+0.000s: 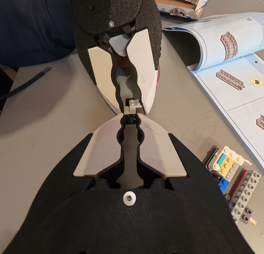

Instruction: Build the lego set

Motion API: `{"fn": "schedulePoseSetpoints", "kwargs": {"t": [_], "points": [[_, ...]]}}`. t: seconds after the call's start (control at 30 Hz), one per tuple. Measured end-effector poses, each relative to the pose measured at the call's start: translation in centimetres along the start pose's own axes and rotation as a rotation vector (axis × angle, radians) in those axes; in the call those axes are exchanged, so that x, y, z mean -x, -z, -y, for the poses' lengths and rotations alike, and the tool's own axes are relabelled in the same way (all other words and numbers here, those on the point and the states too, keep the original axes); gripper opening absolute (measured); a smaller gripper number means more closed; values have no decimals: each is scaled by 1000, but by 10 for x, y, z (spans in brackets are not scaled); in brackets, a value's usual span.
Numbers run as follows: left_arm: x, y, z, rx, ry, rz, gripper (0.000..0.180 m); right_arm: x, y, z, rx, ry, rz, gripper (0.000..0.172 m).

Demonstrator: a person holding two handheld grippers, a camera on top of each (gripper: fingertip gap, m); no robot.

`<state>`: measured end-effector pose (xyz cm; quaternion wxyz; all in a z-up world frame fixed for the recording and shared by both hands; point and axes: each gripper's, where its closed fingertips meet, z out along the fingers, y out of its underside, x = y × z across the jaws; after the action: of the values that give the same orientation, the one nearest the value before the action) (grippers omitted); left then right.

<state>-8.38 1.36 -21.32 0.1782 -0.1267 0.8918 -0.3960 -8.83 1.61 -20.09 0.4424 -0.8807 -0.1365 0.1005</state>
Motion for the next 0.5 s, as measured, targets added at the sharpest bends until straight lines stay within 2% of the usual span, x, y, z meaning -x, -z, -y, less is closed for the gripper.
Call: {"fn": "schedulePoseSetpoints", "kwargs": {"t": [0.03,0.07,0.13,0.3,0.43,0.5], "points": [[0,-1,-1,10,-3,0,30,-1,-1,-1,5,-2,-4,13],[-2,-2,-3,27,-9,-7,29,-1,-1,0,-1,-6,-8,0],[-7,-6,-9,77,-14,-41,29,1,-2,2,-14,-21,9,0],[-6,-5,-10,82,-11,-34,29,-7,2,-13,51,-40,-39,1],[-2,0,-7,59,12,-23,29,-5,-1,-27,129,-26,-44,22],[-2,2,-6,51,17,-21,29,-4,-6,-31,168,9,-53,24]]}}
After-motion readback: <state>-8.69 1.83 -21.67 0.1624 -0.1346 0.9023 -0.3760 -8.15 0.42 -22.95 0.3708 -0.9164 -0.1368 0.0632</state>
